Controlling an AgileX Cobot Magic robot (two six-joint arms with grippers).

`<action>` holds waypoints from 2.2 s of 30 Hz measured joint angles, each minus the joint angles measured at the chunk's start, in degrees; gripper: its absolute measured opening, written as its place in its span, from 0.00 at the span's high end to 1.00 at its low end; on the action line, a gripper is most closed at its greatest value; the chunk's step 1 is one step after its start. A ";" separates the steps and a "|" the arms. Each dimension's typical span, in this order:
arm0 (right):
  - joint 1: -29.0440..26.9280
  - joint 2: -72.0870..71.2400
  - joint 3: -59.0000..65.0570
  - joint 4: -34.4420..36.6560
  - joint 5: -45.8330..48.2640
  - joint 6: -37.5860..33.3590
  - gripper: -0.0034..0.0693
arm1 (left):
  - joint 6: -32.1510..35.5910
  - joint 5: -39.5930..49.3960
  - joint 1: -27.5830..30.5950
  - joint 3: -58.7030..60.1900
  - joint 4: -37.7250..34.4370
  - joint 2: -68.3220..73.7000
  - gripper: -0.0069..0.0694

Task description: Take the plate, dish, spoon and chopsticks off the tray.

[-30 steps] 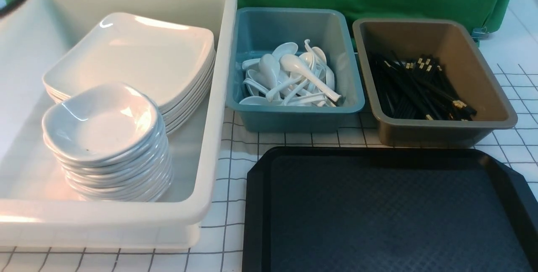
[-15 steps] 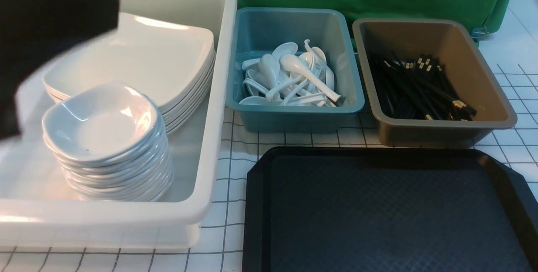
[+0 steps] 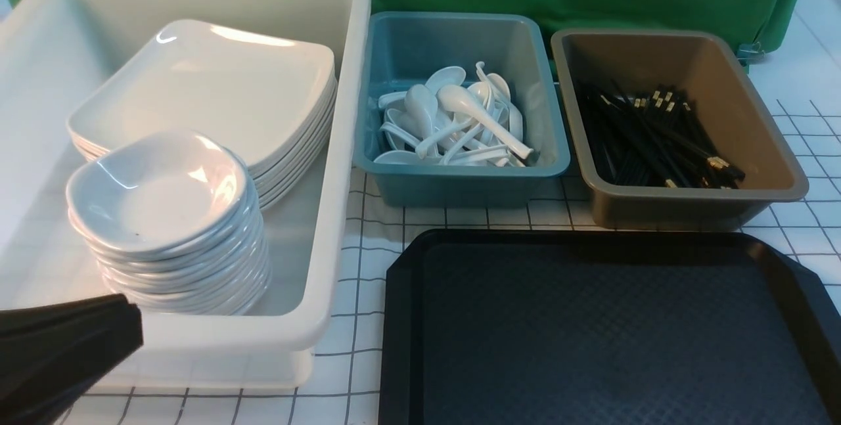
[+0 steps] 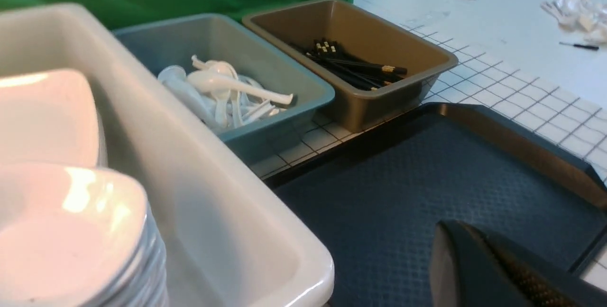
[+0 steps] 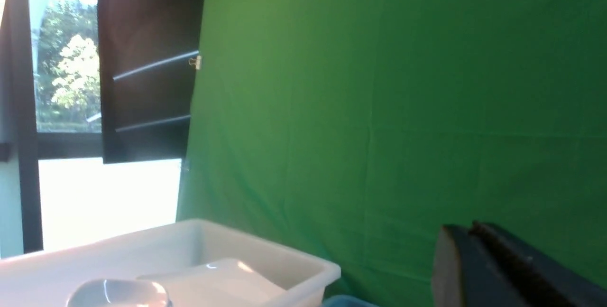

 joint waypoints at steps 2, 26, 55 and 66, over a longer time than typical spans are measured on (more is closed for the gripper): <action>0.00 0.00 0.19 0.00 -1.16 0.00 0.87 | -0.62 -0.59 0.00 0.39 0.09 0.00 0.91; 0.00 0.00 0.19 -0.11 -1.64 0.00 0.77 | -0.92 -2.58 0.00 0.77 1.77 -0.06 0.91; 0.00 0.00 0.19 -0.15 -1.81 0.00 0.66 | -23.55 -26.65 13.93 33.40 32.53 -20.24 0.91; 0.00 0.00 0.19 -0.15 -1.81 0.00 0.64 | -23.50 -26.73 13.93 33.40 32.72 -20.24 0.90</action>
